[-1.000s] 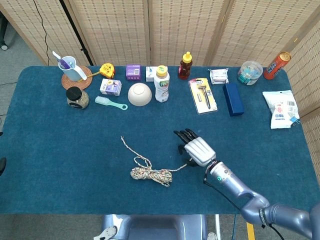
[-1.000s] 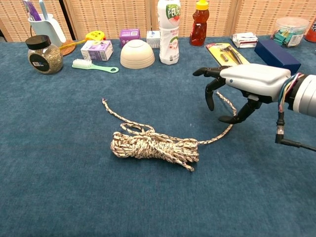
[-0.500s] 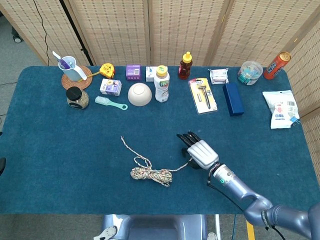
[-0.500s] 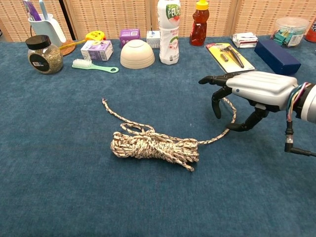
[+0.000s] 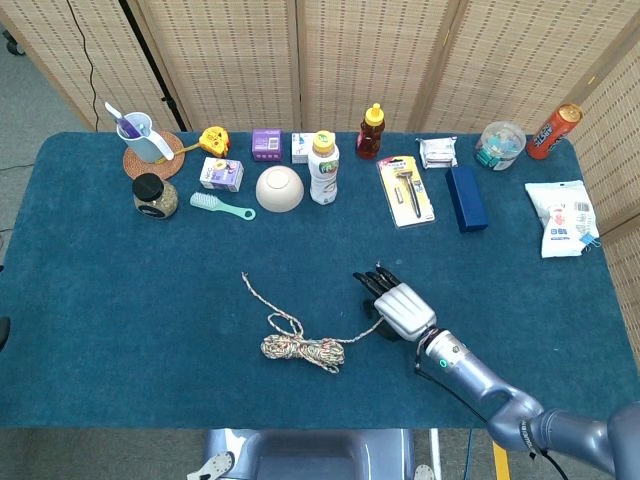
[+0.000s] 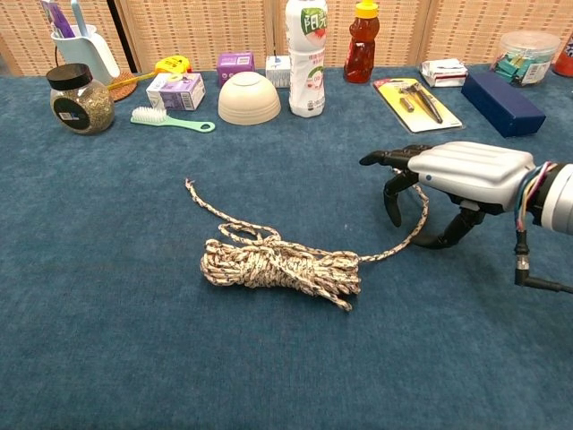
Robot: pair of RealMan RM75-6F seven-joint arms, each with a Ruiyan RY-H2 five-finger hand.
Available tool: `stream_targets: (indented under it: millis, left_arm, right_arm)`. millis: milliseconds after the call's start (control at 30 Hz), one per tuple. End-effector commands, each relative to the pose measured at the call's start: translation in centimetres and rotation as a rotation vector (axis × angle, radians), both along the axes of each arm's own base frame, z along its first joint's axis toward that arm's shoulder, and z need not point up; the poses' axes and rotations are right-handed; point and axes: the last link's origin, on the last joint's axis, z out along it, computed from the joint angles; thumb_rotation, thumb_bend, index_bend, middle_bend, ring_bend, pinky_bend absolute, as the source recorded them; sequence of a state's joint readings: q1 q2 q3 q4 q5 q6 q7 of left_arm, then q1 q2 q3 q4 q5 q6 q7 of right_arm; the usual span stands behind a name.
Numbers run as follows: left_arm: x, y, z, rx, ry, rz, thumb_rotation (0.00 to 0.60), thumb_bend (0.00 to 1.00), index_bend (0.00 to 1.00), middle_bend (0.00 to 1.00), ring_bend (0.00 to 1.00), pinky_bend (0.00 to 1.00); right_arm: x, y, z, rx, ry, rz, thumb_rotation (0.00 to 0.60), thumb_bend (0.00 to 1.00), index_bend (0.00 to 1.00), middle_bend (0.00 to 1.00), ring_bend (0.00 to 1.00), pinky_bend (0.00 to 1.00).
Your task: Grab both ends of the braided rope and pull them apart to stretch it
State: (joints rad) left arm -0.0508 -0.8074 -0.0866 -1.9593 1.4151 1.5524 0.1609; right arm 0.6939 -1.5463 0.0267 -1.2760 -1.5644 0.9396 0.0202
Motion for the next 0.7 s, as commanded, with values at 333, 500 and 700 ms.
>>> stream_targets:
  millis: [333,500,700]
  left_arm:
    - [0.0,-0.05,0.02,0.001,0.0,0.0,0.6,0.39,0.2,0.13,0.04,0.0]
    - [0.05,-0.09,0.1,0.004,0.0,-0.002,0.6,0.39,0.2,0.13,0.04,0.0]
    - [0.07,-0.12,0.21,0.008,0.001,-0.004,0.6,0.39,0.2,0.13,0.04,0.0]
  right_arm:
    - [-0.48,0.05,-0.26,0.001,0.011,-0.006,0.6,0.37,0.49,0.01,0.0,0.0]
    - [-0.55,0.1,-0.33,0.0,0.01,-0.006,0.6,0.37,0.5,0.02,0.0,0.0]
    - [-0.61,0.19,-0.4,-0.001,0.01,-0.004,0.6,0.37,0.51,0.03,0.0,0.0]
